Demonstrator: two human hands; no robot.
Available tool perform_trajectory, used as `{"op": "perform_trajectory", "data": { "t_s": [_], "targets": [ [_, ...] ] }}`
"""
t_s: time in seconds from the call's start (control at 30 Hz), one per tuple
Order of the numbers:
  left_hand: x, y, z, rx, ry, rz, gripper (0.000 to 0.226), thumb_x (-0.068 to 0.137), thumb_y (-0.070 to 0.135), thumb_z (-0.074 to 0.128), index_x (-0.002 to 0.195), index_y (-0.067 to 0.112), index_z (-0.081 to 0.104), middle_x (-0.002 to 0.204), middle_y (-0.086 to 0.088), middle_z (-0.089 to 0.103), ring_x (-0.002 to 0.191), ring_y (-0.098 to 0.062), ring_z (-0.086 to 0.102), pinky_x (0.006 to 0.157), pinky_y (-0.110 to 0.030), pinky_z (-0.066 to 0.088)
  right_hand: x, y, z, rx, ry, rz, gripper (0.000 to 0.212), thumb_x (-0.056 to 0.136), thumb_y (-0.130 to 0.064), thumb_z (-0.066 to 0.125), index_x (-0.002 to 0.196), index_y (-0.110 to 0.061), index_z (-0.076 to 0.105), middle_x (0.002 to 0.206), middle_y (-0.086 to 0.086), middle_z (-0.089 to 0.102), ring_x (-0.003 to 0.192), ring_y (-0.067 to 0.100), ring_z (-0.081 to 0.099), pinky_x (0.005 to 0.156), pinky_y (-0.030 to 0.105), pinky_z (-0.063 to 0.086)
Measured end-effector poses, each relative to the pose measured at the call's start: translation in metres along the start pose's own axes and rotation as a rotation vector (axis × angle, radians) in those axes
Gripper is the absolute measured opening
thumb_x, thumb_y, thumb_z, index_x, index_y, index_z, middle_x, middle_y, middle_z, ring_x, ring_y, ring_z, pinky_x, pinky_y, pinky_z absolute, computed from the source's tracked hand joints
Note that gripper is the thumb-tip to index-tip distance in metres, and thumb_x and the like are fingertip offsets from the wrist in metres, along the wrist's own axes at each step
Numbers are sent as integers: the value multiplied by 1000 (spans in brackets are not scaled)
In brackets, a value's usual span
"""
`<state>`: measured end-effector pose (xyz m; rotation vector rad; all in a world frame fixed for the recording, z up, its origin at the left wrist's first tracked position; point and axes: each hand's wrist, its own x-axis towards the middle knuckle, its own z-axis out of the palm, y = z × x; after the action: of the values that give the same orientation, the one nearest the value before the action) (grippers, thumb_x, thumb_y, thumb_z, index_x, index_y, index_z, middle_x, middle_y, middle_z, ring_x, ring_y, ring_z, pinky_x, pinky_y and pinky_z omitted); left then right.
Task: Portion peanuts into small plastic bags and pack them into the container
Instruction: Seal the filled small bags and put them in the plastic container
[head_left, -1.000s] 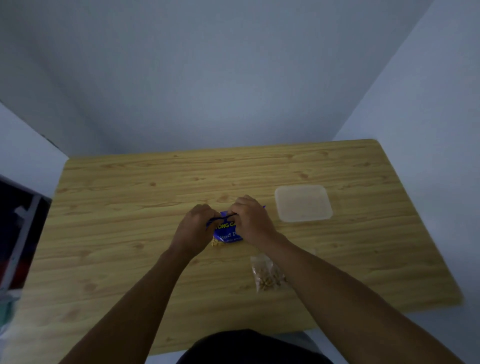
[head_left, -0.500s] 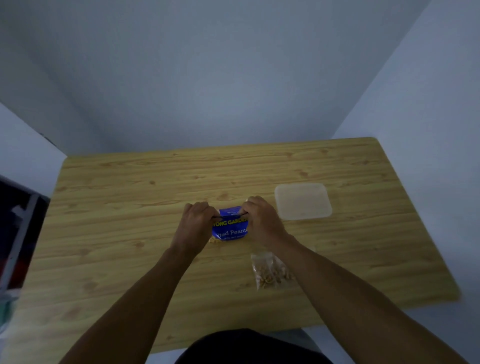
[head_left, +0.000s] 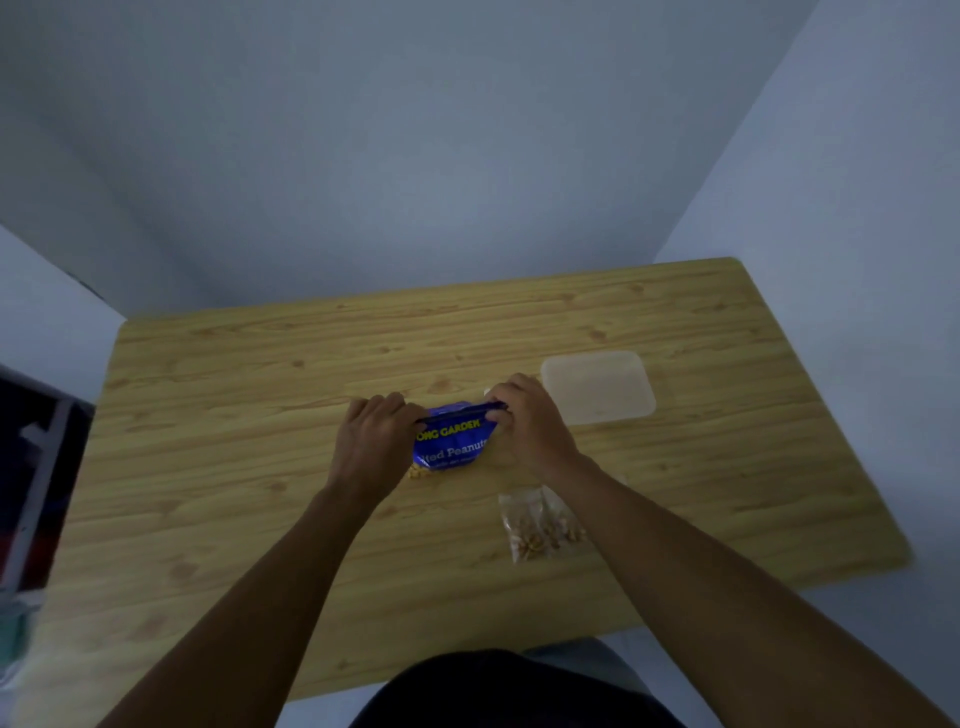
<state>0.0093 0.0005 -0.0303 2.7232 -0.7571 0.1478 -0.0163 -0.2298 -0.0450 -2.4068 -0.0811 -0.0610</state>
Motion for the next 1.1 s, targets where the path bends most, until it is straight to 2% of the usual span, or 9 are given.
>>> {"op": "perform_trajectory", "data": {
  "t_s": [0.1, 0.2, 0.37, 0.5, 0.6, 0.7, 0.9, 1.0, 1.1],
  "targets": [
    [-4, 7, 1, -51, -4, -17, 22, 87, 15, 68, 110, 16, 68, 97, 0, 62, 88, -21, 57, 80, -36, 44, -5, 9, -7, 60, -25, 61, 26, 85, -7, 74, 111, -7, 70, 106, 7, 61, 95, 22, 60, 82, 34, 52],
    [-12, 28, 1, -76, 66, -10, 21, 90, 21, 60, 110, 17, 64, 100, -2, 56, 87, -19, 50, 77, -33, 39, -21, 19, -19, 132, 71, 160, 32, 90, -10, 68, 122, -9, 66, 115, 4, 61, 96, 7, 58, 81, 11, 49],
    [-27, 80, 22, -232, 68, 99, 13, 93, 20, 57, 99, 12, 67, 90, -3, 57, 83, -22, 54, 70, -35, 45, -65, 45, -28, 56, 111, 282, 15, 93, -17, 60, 103, -16, 71, 96, 0, 66, 84, 14, 62, 76, 30, 53],
    [-45, 105, 59, -425, -152, -215, 17, 91, 20, 64, 107, 14, 66, 98, -3, 61, 85, -19, 60, 73, -34, 51, -99, 63, -22, 9, -5, 293, 10, 90, -17, 60, 89, -16, 70, 86, -1, 66, 79, 17, 62, 73, 37, 55],
    [-51, 116, 77, -504, -297, -471, 26, 91, 16, 66, 115, 5, 67, 108, -11, 63, 98, -24, 60, 87, -32, 48, -119, 70, -12, 14, -117, 299, 20, 90, -21, 55, 97, -16, 74, 92, 1, 68, 86, 18, 64, 77, 38, 56],
    [-56, 116, 95, -515, -366, -589, 32, 88, 13, 65, 119, 4, 66, 115, -15, 66, 109, -31, 60, 92, -32, 47, -131, 71, -2, -35, -176, 230, 25, 94, -20, 54, 103, -11, 76, 93, 4, 68, 92, 22, 62, 80, 39, 54],
    [-53, 118, 111, -595, -331, -671, 10, 85, 8, 67, 94, 11, 71, 91, -3, 69, 84, -18, 63, 66, -13, 40, -138, 73, 6, -62, -229, 186, 23, 97, -21, 55, 103, -9, 74, 97, 6, 63, 97, 21, 53, 86, 38, 49],
    [-52, 117, 109, -652, -319, -675, 6, 84, 8, 69, 86, 13, 72, 83, 3, 72, 78, -14, 65, 69, -18, 49, -136, 73, 4, 61, -172, 291, 18, 94, -24, 58, 108, -17, 67, 100, -3, 59, 94, 11, 55, 83, 29, 51],
    [-56, 115, 100, -738, -311, -643, 10, 84, 7, 73, 83, 17, 73, 81, 2, 74, 72, -4, 65, 71, -19, 49, -132, 69, 0, 185, -180, 388, 31, 90, -27, 64, 120, -25, 60, 108, -7, 57, 97, 7, 57, 83, 22, 52]
  ]
}}
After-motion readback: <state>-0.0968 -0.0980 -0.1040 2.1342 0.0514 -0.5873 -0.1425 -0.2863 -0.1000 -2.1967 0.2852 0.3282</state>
